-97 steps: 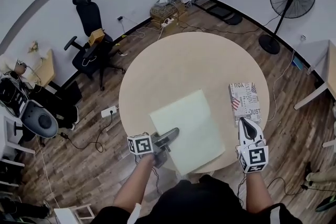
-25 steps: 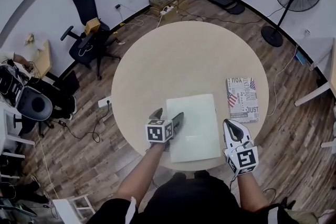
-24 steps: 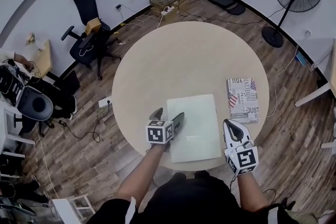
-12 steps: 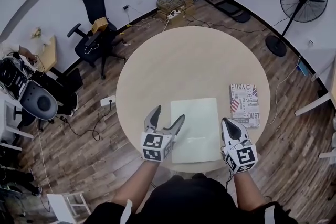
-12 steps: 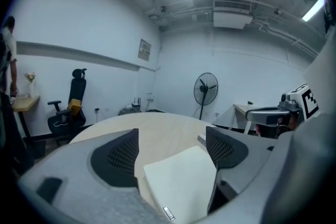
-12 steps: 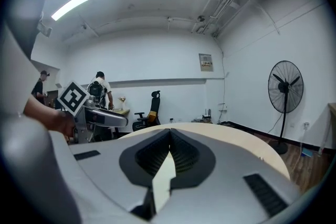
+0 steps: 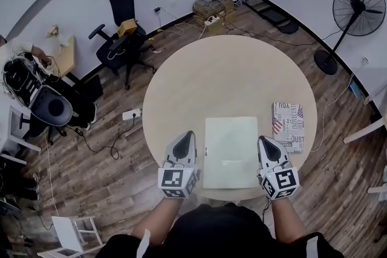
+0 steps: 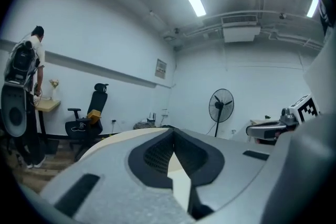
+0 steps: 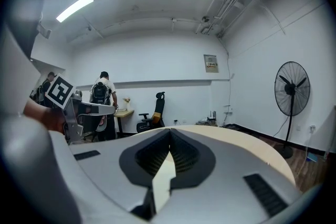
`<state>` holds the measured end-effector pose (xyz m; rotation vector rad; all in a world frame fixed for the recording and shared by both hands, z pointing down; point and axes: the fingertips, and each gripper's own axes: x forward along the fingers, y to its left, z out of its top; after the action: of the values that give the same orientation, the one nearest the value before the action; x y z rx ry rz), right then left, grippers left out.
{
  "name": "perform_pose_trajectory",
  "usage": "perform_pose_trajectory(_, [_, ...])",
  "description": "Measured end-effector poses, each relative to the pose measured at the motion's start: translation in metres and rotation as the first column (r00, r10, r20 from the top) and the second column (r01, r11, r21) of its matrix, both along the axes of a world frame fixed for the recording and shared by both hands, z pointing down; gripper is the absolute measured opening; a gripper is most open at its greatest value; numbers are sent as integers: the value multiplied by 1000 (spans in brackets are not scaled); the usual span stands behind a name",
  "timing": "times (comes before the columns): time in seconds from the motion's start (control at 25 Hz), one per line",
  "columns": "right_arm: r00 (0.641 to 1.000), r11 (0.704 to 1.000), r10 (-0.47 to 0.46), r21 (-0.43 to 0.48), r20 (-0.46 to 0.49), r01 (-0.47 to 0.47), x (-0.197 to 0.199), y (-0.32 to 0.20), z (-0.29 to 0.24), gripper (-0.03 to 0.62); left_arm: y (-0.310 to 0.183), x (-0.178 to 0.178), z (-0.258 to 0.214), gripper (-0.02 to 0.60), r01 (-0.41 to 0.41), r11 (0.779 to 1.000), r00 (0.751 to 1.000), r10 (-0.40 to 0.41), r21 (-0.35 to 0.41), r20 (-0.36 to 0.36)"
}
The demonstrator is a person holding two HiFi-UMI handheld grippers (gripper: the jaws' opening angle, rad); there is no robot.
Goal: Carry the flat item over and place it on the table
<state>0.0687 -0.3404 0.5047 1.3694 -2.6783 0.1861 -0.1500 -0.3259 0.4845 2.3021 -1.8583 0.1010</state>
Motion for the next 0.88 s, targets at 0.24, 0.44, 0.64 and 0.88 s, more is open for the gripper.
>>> perform_pose_trajectory(0.24, [998,999,-34,-1,-59,34,-11,-2,0,-3,7,-5,12,6,8,999,1000,-8,-44,3])
perform_pose_trajectory(0.44, [996,999,-29,18,-84,30,-18,-4,-7,-3,13,-14,10,8,41,998,999,-42,-36,-3])
perform_pose_trajectory(0.64, [996,999,-15,32,-84,18,-15,-8,-11,-3,11,-11,12,8,30,999,1000,-30,-39,3])
perform_pose_trajectory(0.88, [996,999,-7,49,-90,11,-18,-5,-16,-3,15,-10,19,8,6,998,1000,-5,-59,11])
